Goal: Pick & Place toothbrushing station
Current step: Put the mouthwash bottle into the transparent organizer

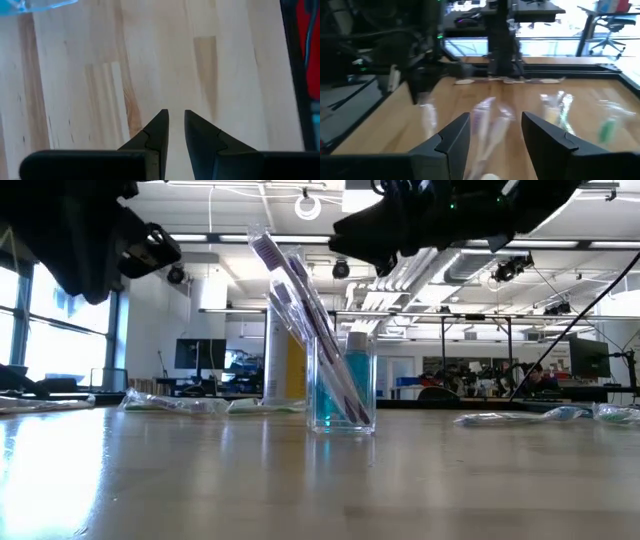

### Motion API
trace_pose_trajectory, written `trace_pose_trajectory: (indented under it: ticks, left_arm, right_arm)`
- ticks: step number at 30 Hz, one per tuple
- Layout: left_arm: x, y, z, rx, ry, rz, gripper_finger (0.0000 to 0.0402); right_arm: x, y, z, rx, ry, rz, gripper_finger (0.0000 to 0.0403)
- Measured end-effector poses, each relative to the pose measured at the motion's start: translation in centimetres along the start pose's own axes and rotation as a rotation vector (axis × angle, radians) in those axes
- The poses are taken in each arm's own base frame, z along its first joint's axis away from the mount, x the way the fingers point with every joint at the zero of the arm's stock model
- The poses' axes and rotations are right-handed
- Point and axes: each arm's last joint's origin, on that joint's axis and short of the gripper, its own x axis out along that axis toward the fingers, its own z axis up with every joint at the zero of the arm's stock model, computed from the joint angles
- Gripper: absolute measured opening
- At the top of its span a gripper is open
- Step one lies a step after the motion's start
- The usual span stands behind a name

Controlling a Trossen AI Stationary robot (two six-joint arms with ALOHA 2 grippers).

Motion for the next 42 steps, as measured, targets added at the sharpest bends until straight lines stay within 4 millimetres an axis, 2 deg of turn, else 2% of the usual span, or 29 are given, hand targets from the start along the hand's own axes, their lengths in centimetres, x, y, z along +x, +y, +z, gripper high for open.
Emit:
trace_pose_trajectory:
  ticks: [3,7,12,17,20,25,30,35,42]
  left_arm:
    - [-0.1,-0.4,0.0,-0.047,0.017,-0.051,0.0058]
    - [0.1,-1.5,-0.5,0.022,0.061,-0.134,0.0058]
    - [0.1,-2.0,-0.7,0.039,0.066,-0.142,0.0058]
    - [0.1,-1.9,-0.7,-0.031,0.058,-0.113,0.0068]
    - [0.1,-1.8,-0.7,-0.037,0.060,-0.104,0.0097]
    - [0.1,-1.8,-0.7,-0.046,0.060,-0.101,0.0171]
    - [0.1,-1.9,-0.8,-0.120,0.074,-0.112,0.0229]
    - [0.0,-2.1,-1.3,-0.325,0.207,-0.202,0.0249]
    - [-0.4,-1.7,-3.0,-0.660,0.479,-0.167,0.0250]
  right_arm:
    - [0.2,0.9,-0.1,-0.004,0.009,0.029,0.0169]
    - [0.3,1.9,-0.4,-0.008,0.030,0.031,0.0170]
    - [0.4,2.6,-0.5,-0.040,0.039,0.008,0.0170]
    - [0.5,2.7,-0.6,-0.059,0.053,-0.038,0.0170]
    - [0.5,2.7,-0.6,-0.059,0.056,-0.040,0.0170]
    - [0.5,2.7,-0.6,-0.058,0.056,-0.040,0.0170]
    - [0.5,2.7,-0.6,-0.056,0.056,-0.040,0.0170]
    - [0.5,2.7,-0.7,-0.055,0.060,-0.040,0.0170]
    - [0.5,2.7,-0.7,-0.055,0.059,-0.040,0.0170]
